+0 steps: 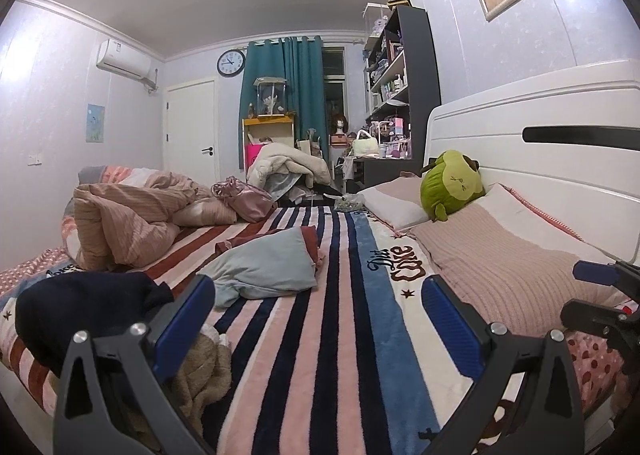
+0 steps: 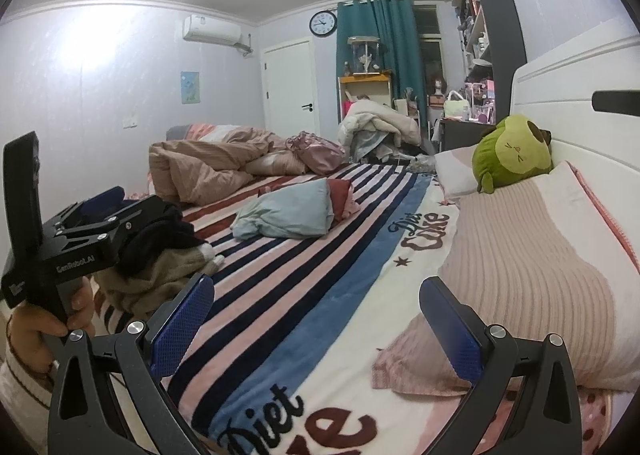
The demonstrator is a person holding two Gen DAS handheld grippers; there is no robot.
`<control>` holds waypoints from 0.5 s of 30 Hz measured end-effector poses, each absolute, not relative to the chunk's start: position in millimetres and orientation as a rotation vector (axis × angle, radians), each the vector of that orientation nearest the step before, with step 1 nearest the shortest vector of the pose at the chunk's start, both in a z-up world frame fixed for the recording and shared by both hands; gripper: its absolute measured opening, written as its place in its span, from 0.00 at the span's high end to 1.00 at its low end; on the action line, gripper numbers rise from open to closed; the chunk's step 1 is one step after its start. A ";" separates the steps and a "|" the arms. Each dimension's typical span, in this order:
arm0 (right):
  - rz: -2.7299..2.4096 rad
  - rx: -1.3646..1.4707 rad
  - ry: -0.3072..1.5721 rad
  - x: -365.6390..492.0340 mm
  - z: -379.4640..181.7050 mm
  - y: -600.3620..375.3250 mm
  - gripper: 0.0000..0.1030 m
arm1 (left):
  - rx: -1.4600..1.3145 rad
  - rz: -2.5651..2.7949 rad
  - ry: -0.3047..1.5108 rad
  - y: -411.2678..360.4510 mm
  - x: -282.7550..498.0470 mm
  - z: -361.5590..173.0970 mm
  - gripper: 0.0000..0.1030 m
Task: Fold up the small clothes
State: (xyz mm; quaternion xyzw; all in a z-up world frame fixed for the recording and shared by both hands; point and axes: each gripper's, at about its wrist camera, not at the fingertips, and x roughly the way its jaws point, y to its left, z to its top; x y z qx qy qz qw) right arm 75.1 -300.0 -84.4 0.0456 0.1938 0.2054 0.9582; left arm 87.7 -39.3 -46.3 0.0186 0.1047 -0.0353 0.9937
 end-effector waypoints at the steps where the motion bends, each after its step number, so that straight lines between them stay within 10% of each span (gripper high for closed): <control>1: 0.417 0.098 0.392 74.4 -84.5 -300.6 0.00 | 0.042 -0.069 0.209 -39.8 87.6 -46.5 0.01; 15: 0.406 0.125 0.388 76.3 -83.4 -308.0 0.00 | 0.056 -0.068 0.204 -43.9 84.9 -45.7 0.01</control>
